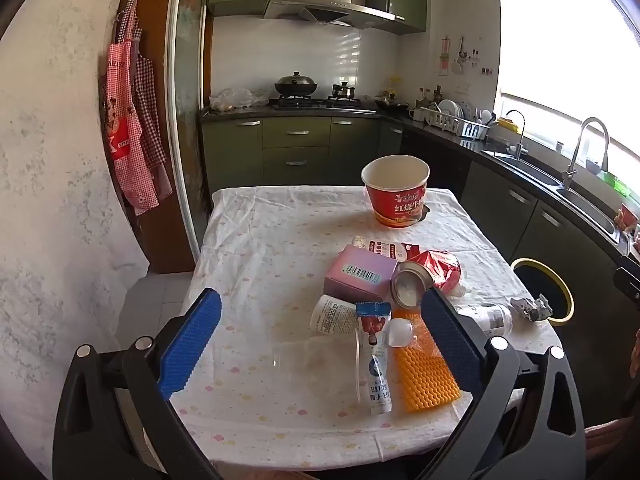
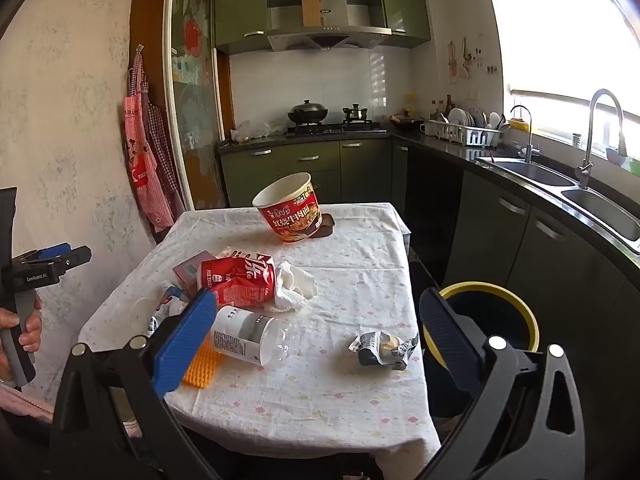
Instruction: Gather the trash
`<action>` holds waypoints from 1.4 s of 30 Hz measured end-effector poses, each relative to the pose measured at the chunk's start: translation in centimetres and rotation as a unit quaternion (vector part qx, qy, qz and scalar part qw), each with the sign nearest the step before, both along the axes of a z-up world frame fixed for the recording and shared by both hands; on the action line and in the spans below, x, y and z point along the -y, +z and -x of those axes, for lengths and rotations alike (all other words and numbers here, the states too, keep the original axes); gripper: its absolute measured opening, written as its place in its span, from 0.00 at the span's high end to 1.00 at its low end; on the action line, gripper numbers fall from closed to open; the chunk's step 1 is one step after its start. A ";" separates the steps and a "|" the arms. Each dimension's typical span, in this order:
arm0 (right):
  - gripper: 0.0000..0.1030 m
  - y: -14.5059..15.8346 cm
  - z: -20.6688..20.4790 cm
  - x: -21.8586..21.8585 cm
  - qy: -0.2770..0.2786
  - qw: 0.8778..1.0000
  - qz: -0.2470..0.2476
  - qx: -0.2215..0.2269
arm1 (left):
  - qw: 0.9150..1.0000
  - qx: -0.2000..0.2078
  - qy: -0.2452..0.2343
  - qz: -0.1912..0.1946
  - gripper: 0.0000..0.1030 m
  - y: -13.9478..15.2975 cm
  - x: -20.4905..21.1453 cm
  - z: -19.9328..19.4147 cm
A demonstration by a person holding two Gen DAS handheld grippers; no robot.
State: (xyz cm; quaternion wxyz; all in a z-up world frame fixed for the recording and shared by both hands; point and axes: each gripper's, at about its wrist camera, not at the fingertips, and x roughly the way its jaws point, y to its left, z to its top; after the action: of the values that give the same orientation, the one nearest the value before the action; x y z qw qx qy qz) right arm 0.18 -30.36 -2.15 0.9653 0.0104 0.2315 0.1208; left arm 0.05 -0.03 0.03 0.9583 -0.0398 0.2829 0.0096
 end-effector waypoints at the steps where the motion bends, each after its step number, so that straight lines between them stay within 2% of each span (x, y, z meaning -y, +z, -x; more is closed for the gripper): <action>1: 0.06 0.0 0.0 0.0 0.001 1.000 0.000 0.000 | 1.000 0.005 0.010 -0.001 0.04 0.0 0.0 0.1; 15: 0.06 -0.4 -0.3 0.2 0.000 1.000 0.001 -0.003 | 1.000 0.005 0.006 -0.009 0.04 0.9 -0.1 0.2; 42: 0.06 -0.7 -0.6 0.3 -0.001 1.000 0.000 -0.008 | 1.000 0.002 -0.004 -0.017 0.04 0.2 0.8 0.2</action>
State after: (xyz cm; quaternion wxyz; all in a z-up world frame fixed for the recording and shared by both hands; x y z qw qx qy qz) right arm 0.83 -30.70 -2.87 0.9635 0.0121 0.2393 0.1194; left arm -0.20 -0.85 0.24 0.9594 -0.0223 0.2809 0.0103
